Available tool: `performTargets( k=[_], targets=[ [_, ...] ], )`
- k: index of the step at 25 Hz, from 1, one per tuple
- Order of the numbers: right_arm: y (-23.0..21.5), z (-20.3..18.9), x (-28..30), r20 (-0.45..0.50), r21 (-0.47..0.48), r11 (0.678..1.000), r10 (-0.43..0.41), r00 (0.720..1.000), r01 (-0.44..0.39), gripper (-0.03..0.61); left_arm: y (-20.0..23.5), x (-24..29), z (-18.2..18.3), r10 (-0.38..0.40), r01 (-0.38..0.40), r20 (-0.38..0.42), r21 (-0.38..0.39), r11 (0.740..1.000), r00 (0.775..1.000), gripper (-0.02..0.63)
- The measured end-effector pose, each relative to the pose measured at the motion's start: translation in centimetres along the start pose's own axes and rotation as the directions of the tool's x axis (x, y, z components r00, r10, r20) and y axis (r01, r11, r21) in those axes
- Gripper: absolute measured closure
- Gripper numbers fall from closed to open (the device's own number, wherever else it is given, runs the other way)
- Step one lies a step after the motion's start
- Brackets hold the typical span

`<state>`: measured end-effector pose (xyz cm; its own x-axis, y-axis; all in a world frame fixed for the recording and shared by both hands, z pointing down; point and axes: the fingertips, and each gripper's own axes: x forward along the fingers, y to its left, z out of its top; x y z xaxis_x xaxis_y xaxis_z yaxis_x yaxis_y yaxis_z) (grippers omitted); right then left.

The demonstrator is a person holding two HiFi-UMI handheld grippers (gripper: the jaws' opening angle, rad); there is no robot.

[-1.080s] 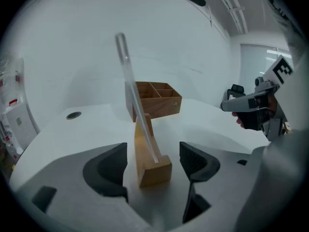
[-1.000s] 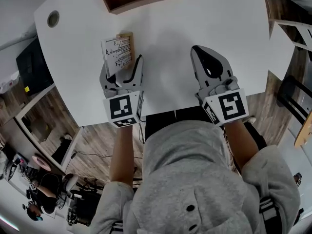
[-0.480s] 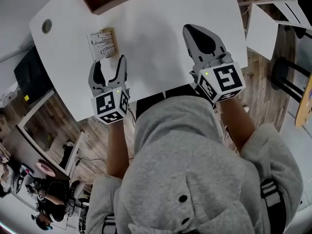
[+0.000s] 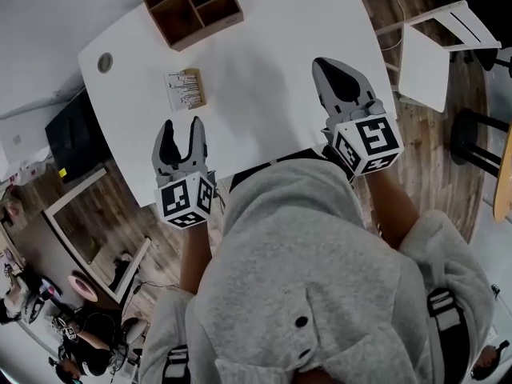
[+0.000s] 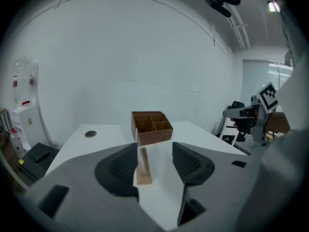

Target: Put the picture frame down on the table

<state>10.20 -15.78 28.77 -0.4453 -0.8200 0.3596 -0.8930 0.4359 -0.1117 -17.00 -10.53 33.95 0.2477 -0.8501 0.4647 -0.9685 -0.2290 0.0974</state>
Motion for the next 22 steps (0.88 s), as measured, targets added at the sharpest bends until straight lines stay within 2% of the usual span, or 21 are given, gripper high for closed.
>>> performTargets(
  k=[4,5,9,15,22],
  targets=[
    [0.0,0.7,-1.0,0.019,-0.008,1.000,0.011,1.000,-0.010,0.552,-1.0,-1.2,2.5,0.015,-0.017,0.060,0.027,0.999,0.998,0.561],
    [0.1,0.9,-1.2,0.024,-0.012,1.000,0.017,1.000,-0.016,0.552,-1.3,-1.4,2.9,0.022,-0.025,0.067,0.036,0.999,0.997,0.581],
    [0.1,1.4,-1.9,0.046,-0.024,0.999,0.046,0.998,-0.045,0.552,-2.8,-2.2,3.9,0.049,-0.054,0.081,0.069,0.996,0.995,0.592],
    [0.6,1.0,-3.2,0.048,-0.045,0.994,0.104,0.993,-0.102,0.552,-5.4,-3.9,4.2,0.084,-0.093,0.111,0.073,0.993,0.990,0.592],
    [2.4,1.9,-3.9,0.096,-0.063,0.991,0.128,0.987,-0.122,0.552,-6.3,-4.4,4.4,0.066,-0.079,0.130,0.094,0.992,0.989,0.592]
  ],
)
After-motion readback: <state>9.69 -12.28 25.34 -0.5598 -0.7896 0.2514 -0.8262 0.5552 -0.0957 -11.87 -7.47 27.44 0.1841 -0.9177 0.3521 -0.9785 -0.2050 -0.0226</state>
